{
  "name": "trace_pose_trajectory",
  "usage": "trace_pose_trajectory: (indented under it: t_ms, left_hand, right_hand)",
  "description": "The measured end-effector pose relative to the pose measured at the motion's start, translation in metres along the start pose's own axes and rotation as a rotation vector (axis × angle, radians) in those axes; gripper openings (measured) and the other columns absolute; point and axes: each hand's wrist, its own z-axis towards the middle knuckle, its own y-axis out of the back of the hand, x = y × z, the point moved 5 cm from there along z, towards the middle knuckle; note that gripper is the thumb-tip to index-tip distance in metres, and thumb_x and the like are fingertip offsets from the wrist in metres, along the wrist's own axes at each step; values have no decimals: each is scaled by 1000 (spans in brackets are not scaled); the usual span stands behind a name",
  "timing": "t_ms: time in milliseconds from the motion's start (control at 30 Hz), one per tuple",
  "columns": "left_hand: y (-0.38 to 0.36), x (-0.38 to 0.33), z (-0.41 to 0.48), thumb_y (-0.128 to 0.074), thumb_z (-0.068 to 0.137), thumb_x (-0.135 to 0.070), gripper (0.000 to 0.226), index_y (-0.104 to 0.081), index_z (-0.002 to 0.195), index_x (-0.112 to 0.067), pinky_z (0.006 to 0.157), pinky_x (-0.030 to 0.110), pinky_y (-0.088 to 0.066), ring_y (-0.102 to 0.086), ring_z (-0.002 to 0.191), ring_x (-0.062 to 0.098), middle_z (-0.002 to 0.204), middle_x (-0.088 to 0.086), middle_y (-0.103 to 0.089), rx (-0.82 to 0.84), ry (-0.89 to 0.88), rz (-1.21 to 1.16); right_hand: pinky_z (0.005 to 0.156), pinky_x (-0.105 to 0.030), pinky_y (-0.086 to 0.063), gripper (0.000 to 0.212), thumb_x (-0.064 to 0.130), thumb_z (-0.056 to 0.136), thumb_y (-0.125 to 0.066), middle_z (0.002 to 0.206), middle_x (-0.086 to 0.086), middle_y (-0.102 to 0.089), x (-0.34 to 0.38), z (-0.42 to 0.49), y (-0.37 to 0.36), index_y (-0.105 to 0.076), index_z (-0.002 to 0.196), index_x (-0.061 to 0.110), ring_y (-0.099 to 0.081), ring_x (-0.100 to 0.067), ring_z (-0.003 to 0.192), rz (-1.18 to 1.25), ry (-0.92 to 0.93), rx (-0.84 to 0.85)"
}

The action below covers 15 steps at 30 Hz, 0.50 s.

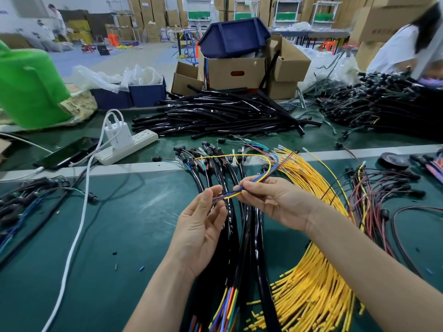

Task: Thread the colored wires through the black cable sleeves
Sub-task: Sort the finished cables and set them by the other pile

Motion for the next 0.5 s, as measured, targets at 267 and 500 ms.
trace_pose_trajectory:
  t_ms: [267,500]
  left_hand:
    - [-1,-3,-4,-64,68,-21,14,-76,65,-16,53,13,-50,-58,51,1,63,-4,-67,-7,-180,301]
    - [-2,-9,-9,-66,67,-20,17,-79,78,-20,57,13,-52,-59,55,0,62,-5,-65,41,-168,310]
  right_hand:
    - [60,-15,-55,8,-4,80,-58,83,-15,-70,-8,-7,-1,-65,84,-3,-70,-20,73,2,-30,10]
    - [57,-17,-56,8,-8,83,-56,79,-17,-70,-7,-12,-6,-62,83,-3,-71,-23,71,52,-19,-14]
